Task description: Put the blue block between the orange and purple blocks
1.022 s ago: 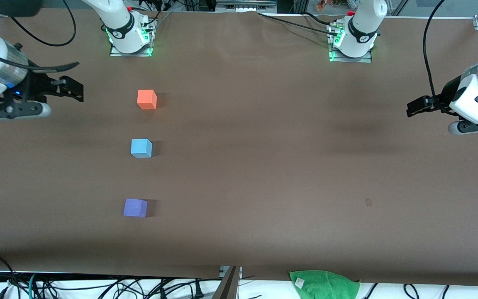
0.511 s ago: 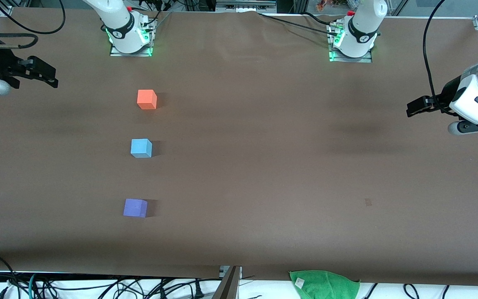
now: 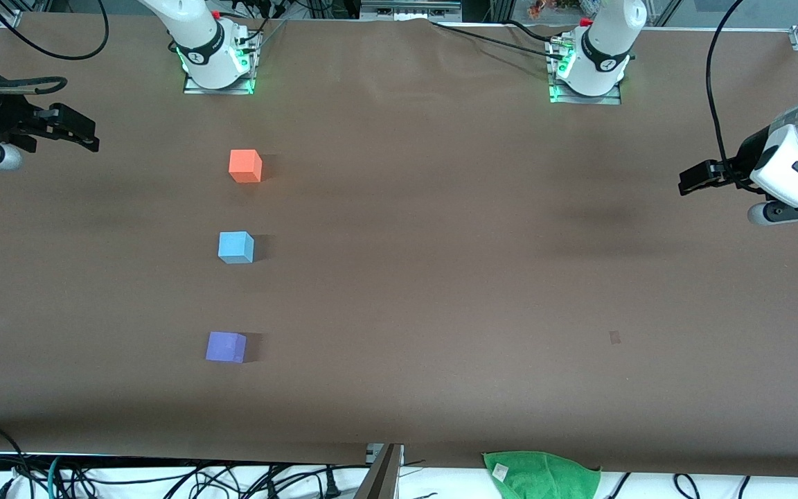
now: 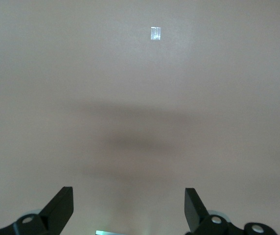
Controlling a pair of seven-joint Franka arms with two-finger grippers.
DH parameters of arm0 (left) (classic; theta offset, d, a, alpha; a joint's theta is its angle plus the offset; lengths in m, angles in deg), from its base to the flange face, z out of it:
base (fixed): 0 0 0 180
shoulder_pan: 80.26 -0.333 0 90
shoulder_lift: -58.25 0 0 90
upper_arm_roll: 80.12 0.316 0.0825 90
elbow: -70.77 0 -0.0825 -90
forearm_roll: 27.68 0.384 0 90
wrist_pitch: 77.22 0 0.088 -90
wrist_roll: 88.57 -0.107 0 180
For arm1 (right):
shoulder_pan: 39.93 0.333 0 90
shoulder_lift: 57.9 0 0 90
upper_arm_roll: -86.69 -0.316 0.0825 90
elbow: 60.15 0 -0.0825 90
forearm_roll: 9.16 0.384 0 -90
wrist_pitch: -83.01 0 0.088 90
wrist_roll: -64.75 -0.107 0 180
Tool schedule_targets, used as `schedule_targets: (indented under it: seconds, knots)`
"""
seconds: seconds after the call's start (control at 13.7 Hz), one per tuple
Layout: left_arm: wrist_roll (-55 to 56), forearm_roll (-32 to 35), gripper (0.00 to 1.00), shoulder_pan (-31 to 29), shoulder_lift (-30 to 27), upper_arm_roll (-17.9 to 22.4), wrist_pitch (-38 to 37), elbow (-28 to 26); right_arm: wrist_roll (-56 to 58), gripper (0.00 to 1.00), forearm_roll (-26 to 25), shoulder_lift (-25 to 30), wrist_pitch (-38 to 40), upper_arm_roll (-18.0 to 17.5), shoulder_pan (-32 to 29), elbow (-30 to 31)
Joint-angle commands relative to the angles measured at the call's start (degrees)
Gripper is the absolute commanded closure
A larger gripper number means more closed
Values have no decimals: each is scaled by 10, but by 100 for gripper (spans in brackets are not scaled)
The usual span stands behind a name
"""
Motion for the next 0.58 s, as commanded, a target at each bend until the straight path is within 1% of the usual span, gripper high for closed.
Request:
schedule_targets:
  seconds: [0.0, 0.51]
  knots:
    - [9, -4, 0, 2, -3, -2, -1, -4, 7, 0, 1, 1, 9, -2, -6, -6]
    - [9, -4, 0, 2, -3, -3, -1, -5, 6, 0, 3, 1, 9, -3, -6, -6]
